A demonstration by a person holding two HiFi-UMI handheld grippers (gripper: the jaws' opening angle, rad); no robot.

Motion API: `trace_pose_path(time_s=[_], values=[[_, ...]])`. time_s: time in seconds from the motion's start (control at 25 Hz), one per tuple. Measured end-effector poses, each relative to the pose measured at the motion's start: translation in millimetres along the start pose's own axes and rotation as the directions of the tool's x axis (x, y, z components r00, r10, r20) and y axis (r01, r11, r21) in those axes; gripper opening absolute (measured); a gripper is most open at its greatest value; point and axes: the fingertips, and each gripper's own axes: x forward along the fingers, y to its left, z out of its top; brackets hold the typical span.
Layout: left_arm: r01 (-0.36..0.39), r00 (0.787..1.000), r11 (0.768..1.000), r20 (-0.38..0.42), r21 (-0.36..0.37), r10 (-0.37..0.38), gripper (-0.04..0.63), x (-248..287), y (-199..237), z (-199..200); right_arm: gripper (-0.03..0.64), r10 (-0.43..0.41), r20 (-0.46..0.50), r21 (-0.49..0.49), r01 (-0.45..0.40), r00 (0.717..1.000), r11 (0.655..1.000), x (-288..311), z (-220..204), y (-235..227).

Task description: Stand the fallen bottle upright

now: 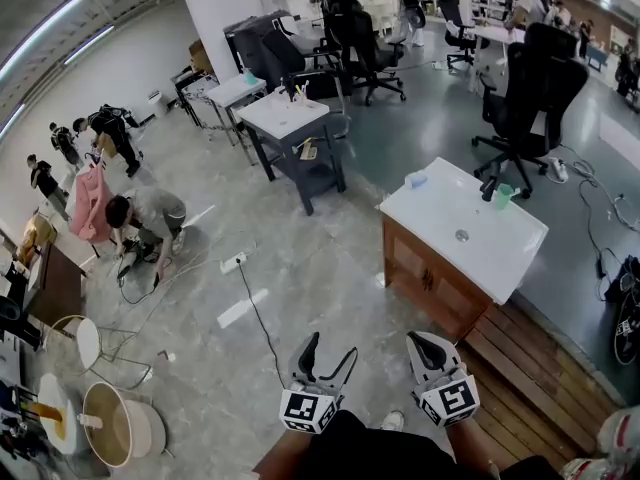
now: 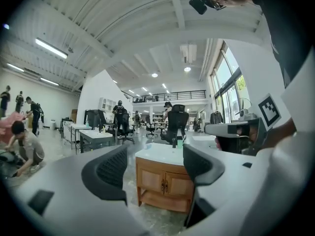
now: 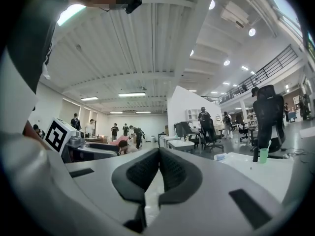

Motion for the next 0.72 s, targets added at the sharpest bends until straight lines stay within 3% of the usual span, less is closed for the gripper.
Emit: trace_pose_path(time_s=[0.12,0.36,0.72], values=[[0.003,1.0,1.0,-0.007,0.016,-0.003,0.36,18.2,-5.9,-1.0,0.015,-0.013,-0.002,0.023,0.013,1.0,1.0,-2.0,-3.3,-18.9],[0.035,0.999,0.999,-0.029,0.035,-0.034,0.362,66.2,-7.6,-4.2,0.015,-0.028,-0.008,0.027,0.029,1.0,0.999,14.2,-8.5,-53.8],[0.083,0.996,0.995,-0.044,0.058,-0.08,0.362,140.4,26.5,-2.2,0.015,-0.048,-0.012,0.006,0.048,0.999,0.999,79.9,3.1,-97.8]])
